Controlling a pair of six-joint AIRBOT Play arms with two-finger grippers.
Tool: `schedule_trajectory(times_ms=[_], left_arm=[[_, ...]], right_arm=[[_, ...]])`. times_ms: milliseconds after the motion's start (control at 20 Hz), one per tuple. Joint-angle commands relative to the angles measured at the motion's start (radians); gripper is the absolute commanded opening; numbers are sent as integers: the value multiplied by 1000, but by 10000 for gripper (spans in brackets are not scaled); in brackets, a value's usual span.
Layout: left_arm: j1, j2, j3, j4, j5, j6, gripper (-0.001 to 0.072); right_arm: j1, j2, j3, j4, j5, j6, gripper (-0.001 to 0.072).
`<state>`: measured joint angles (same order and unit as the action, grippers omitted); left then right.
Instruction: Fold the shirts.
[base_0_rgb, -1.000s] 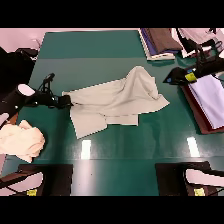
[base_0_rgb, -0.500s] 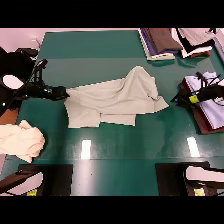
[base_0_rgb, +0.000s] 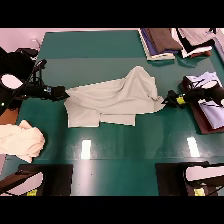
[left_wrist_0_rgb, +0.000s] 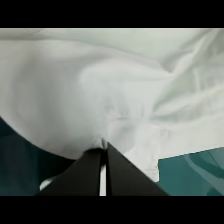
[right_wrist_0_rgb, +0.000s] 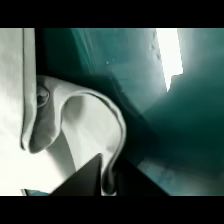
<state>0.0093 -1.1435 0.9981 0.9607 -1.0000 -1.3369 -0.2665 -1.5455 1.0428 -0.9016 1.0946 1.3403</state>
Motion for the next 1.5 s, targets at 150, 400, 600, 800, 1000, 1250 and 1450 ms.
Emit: schedule_trajectory(times_ms=[150,400,600,800,1000,1250,1450], left_arm=[[0,107,48,5,-15,-2,23],[0,305,414,11,-19,-25,23],[0,339,835,31,-41,-85,23],[0,340,1096,47,-56,-158,22],[0,341,1154,58,-49,-158,21],[0,298,969,166,-136,-157,23],[0,156,709,144,-191,-155,24]], right_arm=[[27,130,101,12,64,-94,20],[-42,433,423,12,142,-111,20],[-106,608,708,11,100,-109,20],[-199,707,874,10,120,-67,19],[-284,673,1030,11,198,-17,19],[-233,562,939,10,287,11,18],[-30,409,731,-150,323,11,19]])
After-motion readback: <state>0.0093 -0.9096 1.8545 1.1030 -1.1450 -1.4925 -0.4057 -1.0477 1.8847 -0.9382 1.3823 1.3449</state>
